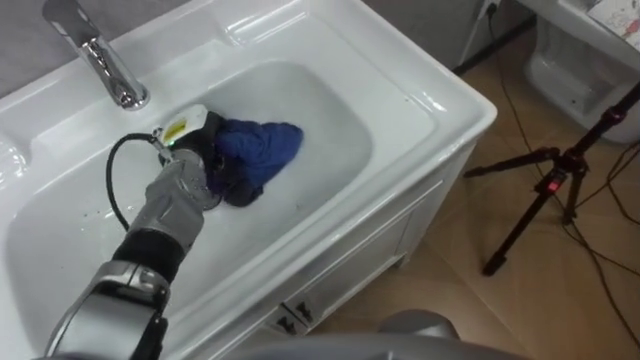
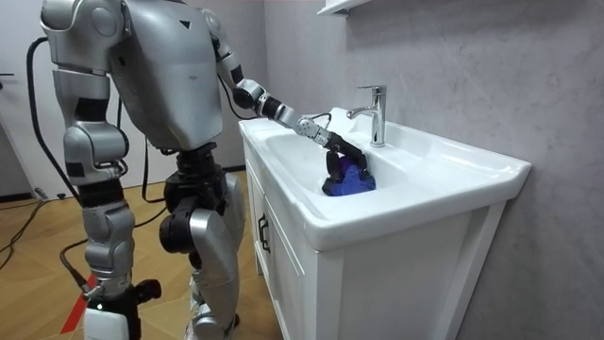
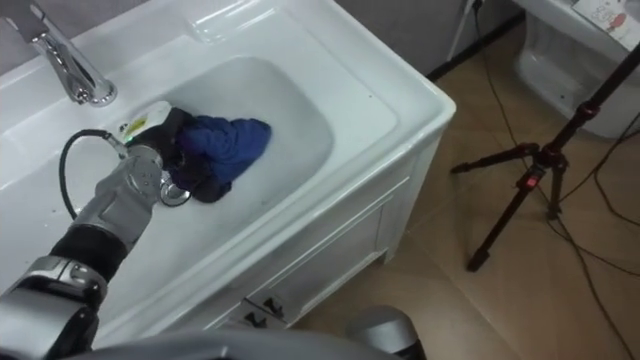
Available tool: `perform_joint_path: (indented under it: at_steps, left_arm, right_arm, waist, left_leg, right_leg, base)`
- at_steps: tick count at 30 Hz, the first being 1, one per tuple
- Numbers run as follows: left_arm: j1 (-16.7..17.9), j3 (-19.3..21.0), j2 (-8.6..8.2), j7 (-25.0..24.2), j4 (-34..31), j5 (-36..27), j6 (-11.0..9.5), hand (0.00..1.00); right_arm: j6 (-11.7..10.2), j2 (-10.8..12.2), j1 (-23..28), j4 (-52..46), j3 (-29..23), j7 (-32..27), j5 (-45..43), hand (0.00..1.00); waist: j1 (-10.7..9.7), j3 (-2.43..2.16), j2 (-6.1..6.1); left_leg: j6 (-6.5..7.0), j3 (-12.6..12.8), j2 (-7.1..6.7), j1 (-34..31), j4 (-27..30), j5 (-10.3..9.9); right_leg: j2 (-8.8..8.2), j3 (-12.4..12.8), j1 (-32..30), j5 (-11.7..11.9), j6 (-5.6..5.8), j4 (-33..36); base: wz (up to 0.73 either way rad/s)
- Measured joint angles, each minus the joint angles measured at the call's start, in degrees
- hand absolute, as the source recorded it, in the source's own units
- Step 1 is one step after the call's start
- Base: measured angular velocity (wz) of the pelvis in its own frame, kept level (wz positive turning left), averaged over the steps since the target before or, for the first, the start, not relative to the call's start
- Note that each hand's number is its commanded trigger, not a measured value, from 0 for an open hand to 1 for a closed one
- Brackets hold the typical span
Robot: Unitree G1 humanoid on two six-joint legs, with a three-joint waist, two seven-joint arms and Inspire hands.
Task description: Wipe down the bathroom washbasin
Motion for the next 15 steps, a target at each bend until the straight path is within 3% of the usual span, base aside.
perform_joint_path:
  at_steps: [4, 11, 15]
  left_arm:
    - [0.0, 0.9, 2.09, 0.2, 3.3, 0.6, -0.1, 1.00]
    - [0.1, 4.9, 2.34, 0.2, 7.2, 4.0, 0.1, 1.00]
    - [1.6, 7.2, 2.60, 0.2, 7.3, 6.0, 0.5, 1.00]
  right_arm:
    - [0.0, 0.0, 0.1, 0.0, -1.5, -0.1, -0.1, 0.00]
    - [0.1, -0.2, -0.1, 0.4, -4.5, -1.3, -0.2, 0.00]
    - [1.3, -0.2, 0.0, 0.5, -5.1, -1.3, -0.1, 0.00]
  waist:
    - [1.1, -0.09, 0.17]
    - [2.3, -0.16, 0.94]
    - [2.7, -0.19, 0.97]
  left_leg:
    - [-0.01, 0.0, 0.38, 0.2, 0.0, 0.0]
    - [-0.03, -0.1, 0.44, 0.1, 0.0, 0.0]
    - [-0.12, -0.6, 0.46, 0.0, 0.1, 0.1]
  right_leg:
    - [0.38, 0.2, 0.1, 0.2, -0.30, 0.0]
    - [0.46, 0.1, -0.1, 0.2, -0.37, 0.2]
    - [0.45, -0.2, 0.0, 0.2, -0.40, 0.3]
  base:
    - [-0.02]
    - [-0.01]
    - [0.07]
